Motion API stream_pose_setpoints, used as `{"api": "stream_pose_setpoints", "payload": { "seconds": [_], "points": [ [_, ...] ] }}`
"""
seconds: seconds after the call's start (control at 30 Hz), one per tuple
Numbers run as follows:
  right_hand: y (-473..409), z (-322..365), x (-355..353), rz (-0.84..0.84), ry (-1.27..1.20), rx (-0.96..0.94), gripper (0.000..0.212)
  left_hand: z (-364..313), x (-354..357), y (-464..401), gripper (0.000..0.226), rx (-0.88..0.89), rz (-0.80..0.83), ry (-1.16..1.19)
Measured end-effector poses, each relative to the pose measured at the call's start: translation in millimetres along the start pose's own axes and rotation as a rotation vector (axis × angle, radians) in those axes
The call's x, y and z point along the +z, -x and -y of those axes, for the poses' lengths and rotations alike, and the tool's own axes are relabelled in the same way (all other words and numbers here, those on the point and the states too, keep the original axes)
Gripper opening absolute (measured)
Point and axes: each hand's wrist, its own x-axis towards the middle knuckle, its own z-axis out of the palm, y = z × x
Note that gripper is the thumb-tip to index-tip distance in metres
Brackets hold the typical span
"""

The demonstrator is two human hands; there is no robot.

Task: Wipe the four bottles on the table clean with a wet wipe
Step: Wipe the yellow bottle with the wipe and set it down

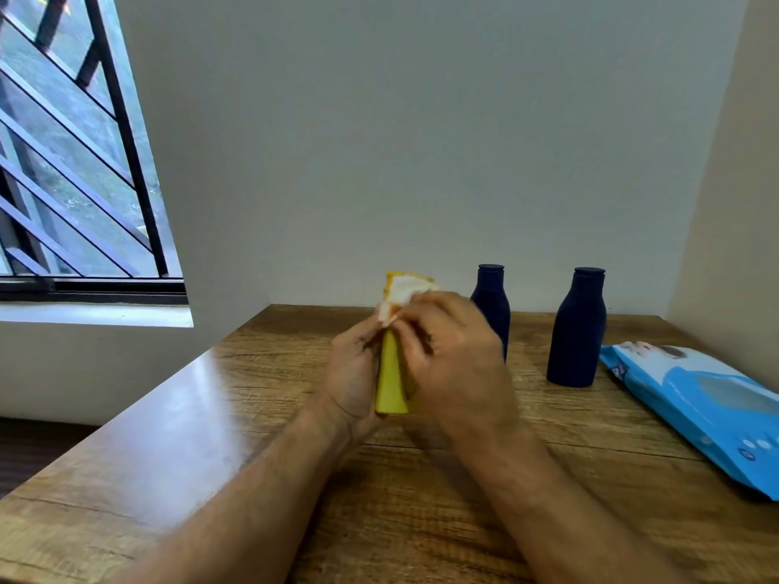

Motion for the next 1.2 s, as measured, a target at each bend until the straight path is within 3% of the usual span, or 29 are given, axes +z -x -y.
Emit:
{"api": "stream_pose_setpoints", "payload": {
  "seconds": [0.2, 0.4, 0.47, 0.53, 0.7, 0.77, 0.9, 1.07, 1.2],
  "points": [
    [-3, -6, -1, -0.041, -0.028, 0.078, 0.031, 0, 4, 2, 0.049, -0.029, -0.014, -0.042],
    [7, -3, 2, 0.362, -0.014, -0.072, 0.024, -7, -6, -4, 0.059, 0.059, -0.121, 0.002],
    [8, -4, 1, 0.425, -0.032, -0.121, 0.021, -10, -6, -3, 0.058, 0.053, -0.140, 0.010],
    [8, -5, 0, 0.406, -0.038, -0.151, 0.017, -8, -6, -2, 0.055, 0.033, -0.127, 0.014],
    [-1, -8, -3, 0.000, -0.046, -0.048, 0.018, 1, 4, 4, 0.041, -0.019, -0.028, -0.054],
    [-3, -8, -3, -0.060, -0.066, -0.014, 0.020, 0, 10, 6, 0.044, -0.011, -0.016, -0.055],
    [-1, -4, -1, 0.053, -0.090, -0.006, 0.037, -6, 8, 1, 0.057, 0.062, -0.065, -0.005],
    [6, -2, 5, 0.331, -0.078, -0.105, 0.036, -18, -5, -5, 0.057, 0.131, -0.231, 0.056],
    [8, 0, 4, 0.321, -0.058, -0.218, 0.027, -20, -7, -4, 0.058, 0.115, -0.238, 0.106]
  ]
}}
